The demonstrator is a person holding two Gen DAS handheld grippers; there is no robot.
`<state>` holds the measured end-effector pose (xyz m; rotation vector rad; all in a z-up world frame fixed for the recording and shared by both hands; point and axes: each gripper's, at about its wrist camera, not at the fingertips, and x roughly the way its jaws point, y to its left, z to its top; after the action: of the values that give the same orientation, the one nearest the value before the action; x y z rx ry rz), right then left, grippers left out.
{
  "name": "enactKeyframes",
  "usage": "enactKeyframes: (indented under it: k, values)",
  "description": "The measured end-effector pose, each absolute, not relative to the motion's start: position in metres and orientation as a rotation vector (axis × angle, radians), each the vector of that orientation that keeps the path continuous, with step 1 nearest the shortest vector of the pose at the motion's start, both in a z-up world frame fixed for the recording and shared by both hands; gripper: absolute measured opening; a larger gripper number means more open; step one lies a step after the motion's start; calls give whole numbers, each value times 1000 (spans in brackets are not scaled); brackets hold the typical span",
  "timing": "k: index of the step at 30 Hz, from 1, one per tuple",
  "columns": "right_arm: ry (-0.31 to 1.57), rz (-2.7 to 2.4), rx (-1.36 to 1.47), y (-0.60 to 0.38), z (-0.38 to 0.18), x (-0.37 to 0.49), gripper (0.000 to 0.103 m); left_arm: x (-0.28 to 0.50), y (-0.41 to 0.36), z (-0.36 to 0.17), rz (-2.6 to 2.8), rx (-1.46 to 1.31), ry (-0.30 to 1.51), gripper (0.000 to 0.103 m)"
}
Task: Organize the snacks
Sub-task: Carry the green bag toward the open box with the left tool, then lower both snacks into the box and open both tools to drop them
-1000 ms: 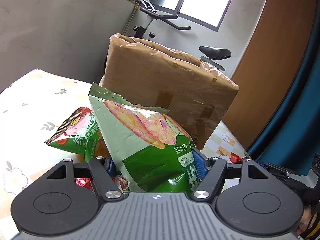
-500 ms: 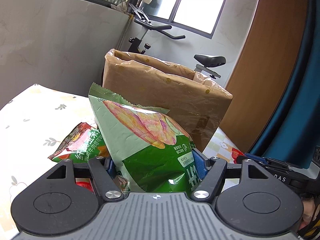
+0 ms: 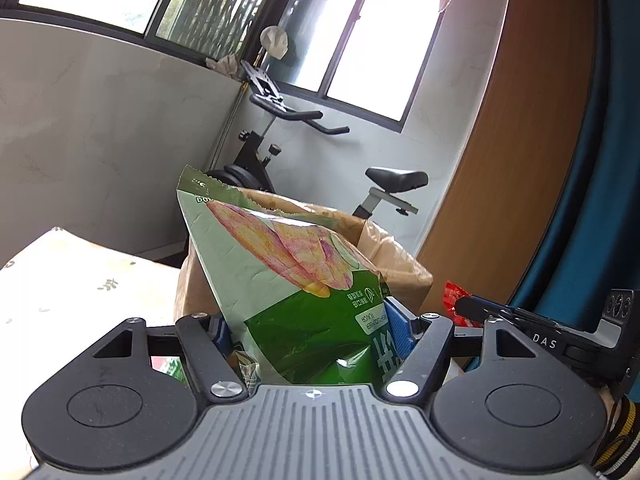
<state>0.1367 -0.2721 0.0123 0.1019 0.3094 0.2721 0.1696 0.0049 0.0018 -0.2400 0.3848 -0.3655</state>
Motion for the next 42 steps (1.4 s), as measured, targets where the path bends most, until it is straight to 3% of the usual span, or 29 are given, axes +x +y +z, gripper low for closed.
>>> enactKeyframes:
  k: [14, 33, 42]
  values:
    - [215, 330, 58, -261, 66, 215, 33, 212, -5, 41, -360, -244, 280, 73]
    - [222, 347, 78, -251, 60, 273, 33, 251, -8, 43, -324, -211, 275, 73]
    - [309, 284, 159, -257, 25, 308, 33, 282, -23, 30, -255, -126, 316, 73]
